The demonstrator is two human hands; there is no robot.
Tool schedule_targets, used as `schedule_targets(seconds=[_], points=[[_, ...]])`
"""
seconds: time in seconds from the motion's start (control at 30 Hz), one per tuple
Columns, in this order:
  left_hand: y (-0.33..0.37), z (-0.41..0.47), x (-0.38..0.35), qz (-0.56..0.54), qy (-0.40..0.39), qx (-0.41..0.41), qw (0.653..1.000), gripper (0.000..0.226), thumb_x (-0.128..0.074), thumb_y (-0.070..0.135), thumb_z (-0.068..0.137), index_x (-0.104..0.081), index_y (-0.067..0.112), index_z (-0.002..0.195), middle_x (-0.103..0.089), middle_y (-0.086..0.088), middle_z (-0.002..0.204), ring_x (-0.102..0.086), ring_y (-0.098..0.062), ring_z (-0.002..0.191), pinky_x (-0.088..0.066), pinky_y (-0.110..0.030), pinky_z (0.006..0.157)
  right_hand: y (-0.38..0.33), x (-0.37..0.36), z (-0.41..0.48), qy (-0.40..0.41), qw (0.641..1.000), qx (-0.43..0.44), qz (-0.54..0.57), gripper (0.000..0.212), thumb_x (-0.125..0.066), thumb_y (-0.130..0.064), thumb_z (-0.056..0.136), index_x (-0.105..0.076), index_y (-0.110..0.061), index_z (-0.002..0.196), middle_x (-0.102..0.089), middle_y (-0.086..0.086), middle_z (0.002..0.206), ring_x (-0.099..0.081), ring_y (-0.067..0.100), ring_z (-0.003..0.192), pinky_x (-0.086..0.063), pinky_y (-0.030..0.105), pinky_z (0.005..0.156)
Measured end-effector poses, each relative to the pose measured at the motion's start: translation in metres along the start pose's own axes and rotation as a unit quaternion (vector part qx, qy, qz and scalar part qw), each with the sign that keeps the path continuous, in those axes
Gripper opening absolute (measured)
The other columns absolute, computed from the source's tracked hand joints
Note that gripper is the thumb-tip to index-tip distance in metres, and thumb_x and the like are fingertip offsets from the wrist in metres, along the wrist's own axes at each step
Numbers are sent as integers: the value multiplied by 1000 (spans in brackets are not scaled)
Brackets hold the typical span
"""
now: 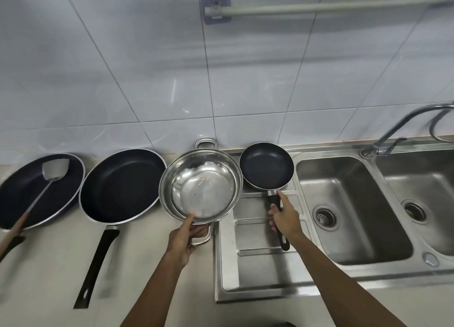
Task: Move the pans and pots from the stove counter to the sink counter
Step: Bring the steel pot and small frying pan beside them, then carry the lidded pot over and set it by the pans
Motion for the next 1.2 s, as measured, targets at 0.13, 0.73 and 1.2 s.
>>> schedule_targets(seconds=[0.13,0.73,1.2], points=[[-3,-7,-1,-5,-3,-4,1000,53,-73,53,86,-74,6,110,-82,-11,99,-75,-22,102,-57,-43,96,5,4,-13,1,1000,-2,12,54,-53,-14,102,-38,-30,151,-73,18,88,-60,20,49,-55,32,47],[-79,-112,-7,51,31,-55,997,38,-66,42,96,-69,7,109,-81,-10,100,-78,-24,87,-57,-34,68,56,35,-108,-85,994,37,-51,34,-54,-22,102,-48,-23,135,-75,14,84,-69,25,58,-60,37,55],[-238,-270,-267,679,-51,-461,569,62,-75,52,82,-70,8,126,-71,-11,130,-67,-32,119,-54,-47,95,150,236,-231,-10,855,274,-441,53,-74,-32,87,-63,-14,136,-69,11,132,-65,37,118,-55,49,96]])
Point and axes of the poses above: each hand's wrist, its own z-axis towards the middle knuckle, its own x-axis out of the back of the hand, y = z × x, the point moved 10 cm from there along z, towards the middle knuckle
